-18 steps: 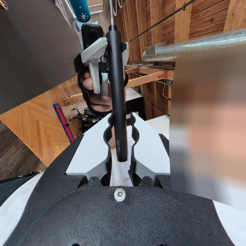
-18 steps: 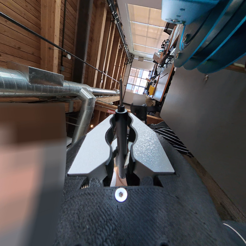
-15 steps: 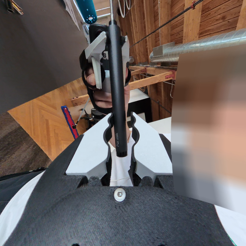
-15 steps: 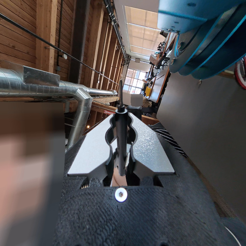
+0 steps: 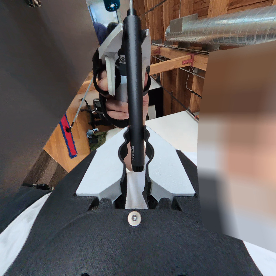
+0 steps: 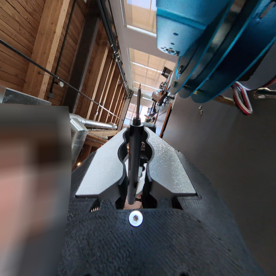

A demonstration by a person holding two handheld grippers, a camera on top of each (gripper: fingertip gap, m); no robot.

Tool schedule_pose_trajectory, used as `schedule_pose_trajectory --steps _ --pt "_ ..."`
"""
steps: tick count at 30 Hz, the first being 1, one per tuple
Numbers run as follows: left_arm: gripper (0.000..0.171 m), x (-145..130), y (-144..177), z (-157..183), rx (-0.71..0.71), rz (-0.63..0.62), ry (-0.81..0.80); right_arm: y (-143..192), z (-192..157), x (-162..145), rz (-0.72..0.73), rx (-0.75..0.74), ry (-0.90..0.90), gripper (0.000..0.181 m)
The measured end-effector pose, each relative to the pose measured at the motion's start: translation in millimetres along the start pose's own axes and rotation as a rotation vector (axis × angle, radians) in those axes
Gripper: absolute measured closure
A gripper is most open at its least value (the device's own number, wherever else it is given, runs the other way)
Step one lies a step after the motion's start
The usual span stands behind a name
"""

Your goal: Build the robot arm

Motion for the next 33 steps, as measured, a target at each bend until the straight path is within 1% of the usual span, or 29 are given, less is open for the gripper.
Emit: schedule_pose_trajectory --steps 3,5,8,13,15,21,26,33 --pt "0.155 4 2 -4 -0.002 -0.015 0.013 3 5 3 0.061 -0.032 0.011 0.166" --pt "0.155 6 2 -4 0.011 -0.022 -0.014 5 5 6 0.083 -0.036 0.010 0.166" --pt "0.155 9 -2 -9 0.038 -0.020 -0.047 5 6 9 0.082 -0.063 0.035 0.166" --pt "0.155 7 -12 -12 0.023 -0.009 -0.040 7 7 11 0.035 -0.105 0.054 0.166" --pt "0.155 9 -13 -13 0.014 0.006 -0.023 8 8 13 0.037 -0.112 0.050 0.166" --pt "0.155 16 -9 -16 0.054 0.046 -0.033 5 12 17 0.049 -0.130 0.071 0.165" --pt "0.155 20 -6 -20 0.090 0.061 -0.041 7 15 18 0.042 -0.198 0.132 0.165" --pt "0.155 20 -10 -21 0.093 0.035 -0.025 2 18 20 0.034 -0.256 0.205 0.164"
Point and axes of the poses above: each gripper's, where its closed fingertips meet, y back along the fingers, x out of its top, z = x × y across the jaws, the point moved 1 cm from there along y, back along the fingers
